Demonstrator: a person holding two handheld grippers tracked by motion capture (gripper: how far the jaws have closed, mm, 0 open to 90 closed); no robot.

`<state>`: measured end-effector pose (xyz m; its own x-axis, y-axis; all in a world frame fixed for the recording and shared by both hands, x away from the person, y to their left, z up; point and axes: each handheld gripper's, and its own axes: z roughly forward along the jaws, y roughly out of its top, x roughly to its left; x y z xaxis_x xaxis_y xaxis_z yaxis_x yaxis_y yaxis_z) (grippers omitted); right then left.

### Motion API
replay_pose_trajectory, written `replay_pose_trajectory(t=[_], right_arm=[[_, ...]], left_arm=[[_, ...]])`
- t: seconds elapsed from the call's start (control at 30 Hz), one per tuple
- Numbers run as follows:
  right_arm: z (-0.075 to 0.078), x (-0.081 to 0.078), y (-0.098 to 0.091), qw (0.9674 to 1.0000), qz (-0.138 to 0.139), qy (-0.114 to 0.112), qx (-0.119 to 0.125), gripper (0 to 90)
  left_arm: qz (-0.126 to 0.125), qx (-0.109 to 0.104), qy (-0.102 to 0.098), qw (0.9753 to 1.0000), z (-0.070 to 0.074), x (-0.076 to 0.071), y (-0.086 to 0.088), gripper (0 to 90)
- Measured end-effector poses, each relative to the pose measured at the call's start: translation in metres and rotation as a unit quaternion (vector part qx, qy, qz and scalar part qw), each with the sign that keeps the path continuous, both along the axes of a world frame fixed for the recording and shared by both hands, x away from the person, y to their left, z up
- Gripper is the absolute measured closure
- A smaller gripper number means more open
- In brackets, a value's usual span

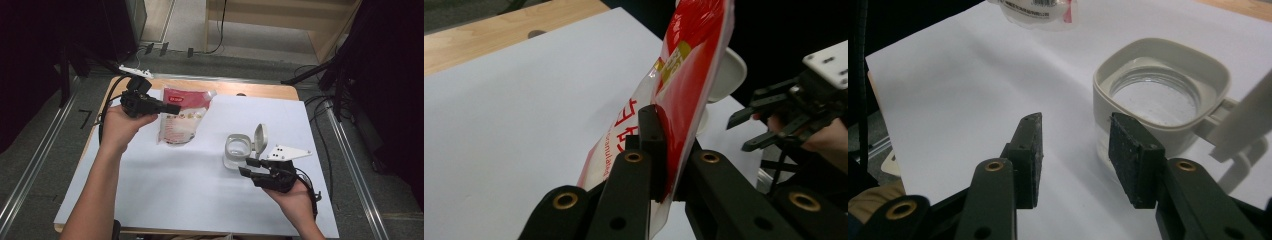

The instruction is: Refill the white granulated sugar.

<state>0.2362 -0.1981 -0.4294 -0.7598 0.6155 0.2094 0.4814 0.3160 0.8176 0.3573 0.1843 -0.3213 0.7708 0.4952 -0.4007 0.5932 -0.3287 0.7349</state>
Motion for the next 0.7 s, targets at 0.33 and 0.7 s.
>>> replay_pose_trajectory(t=[0.33, 0.7], right_arm=[[0.002, 0.006, 0.030, 0.9997, 0.023, 0.011, 0.001, 58.2], [0.002, 0.017, 0.063, 0.9989, 0.046, -0.001, -0.005, 57.0]], left_arm=[[-0.022, 0.008, -0.020, 0.9995, 0.013, -0.013, -0.010, 90.0], [-0.028, 0.030, -0.025, 0.9989, 0.016, -0.020, -0.013, 90.0]])
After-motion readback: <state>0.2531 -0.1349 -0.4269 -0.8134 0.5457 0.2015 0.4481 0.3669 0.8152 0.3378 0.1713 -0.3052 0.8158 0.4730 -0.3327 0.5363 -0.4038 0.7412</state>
